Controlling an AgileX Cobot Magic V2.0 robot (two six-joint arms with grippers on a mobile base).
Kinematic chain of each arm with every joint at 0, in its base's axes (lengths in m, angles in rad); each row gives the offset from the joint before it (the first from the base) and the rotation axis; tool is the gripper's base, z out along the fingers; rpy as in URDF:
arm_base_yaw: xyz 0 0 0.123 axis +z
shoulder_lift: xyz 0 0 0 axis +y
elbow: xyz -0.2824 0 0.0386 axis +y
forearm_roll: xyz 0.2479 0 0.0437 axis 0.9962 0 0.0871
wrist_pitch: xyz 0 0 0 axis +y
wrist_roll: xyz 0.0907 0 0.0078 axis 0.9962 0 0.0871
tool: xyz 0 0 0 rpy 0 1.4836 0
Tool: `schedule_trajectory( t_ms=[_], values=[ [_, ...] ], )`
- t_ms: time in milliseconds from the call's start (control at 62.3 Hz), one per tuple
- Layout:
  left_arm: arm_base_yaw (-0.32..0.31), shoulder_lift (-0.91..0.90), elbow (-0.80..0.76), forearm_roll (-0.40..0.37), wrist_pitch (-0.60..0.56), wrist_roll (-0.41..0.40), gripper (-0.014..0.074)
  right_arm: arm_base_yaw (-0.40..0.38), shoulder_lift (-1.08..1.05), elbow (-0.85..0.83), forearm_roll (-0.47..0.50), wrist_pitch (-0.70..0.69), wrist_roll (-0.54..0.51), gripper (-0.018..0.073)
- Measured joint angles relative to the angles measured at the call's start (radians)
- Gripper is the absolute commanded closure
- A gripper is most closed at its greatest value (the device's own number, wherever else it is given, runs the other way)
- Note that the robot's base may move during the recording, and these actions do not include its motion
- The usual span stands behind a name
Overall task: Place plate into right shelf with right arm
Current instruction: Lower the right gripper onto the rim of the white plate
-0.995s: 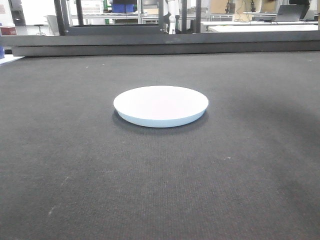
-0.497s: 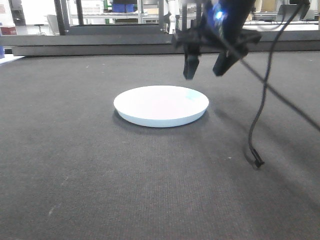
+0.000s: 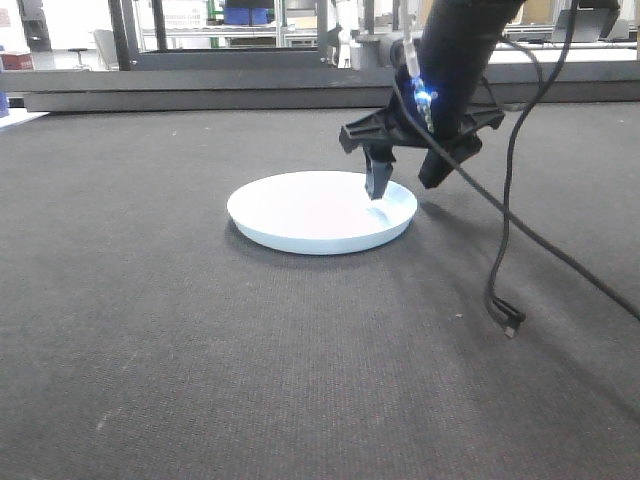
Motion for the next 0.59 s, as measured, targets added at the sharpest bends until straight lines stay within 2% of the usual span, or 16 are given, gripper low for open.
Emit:
schedule_trajectory(
  t_ms=[64, 160, 433, 594],
  values=[
    [0.000, 0.000, 0.000, 0.000, 0.000, 0.000, 0.0643, 0.002, 0.010, 0.000, 0.000, 0.000, 0.000, 0.0050],
    [0.000, 0.000, 0.000, 0.000, 0.000, 0.000, 0.0643, 0.002, 0.013, -0.004, 0.000, 0.000, 0.002, 0.0132],
    [0.000, 0.000, 0.000, 0.000, 0.000, 0.000, 0.0643, 0.004, 0.015, -0.005, 0.002, 0.006, 0.002, 0.0523],
    [0.000, 0.000, 0.000, 0.000, 0.000, 0.000, 0.0643, 0.004, 0.008, -0.010, 0.008, 0.010, 0.010, 0.0505]
  ],
)
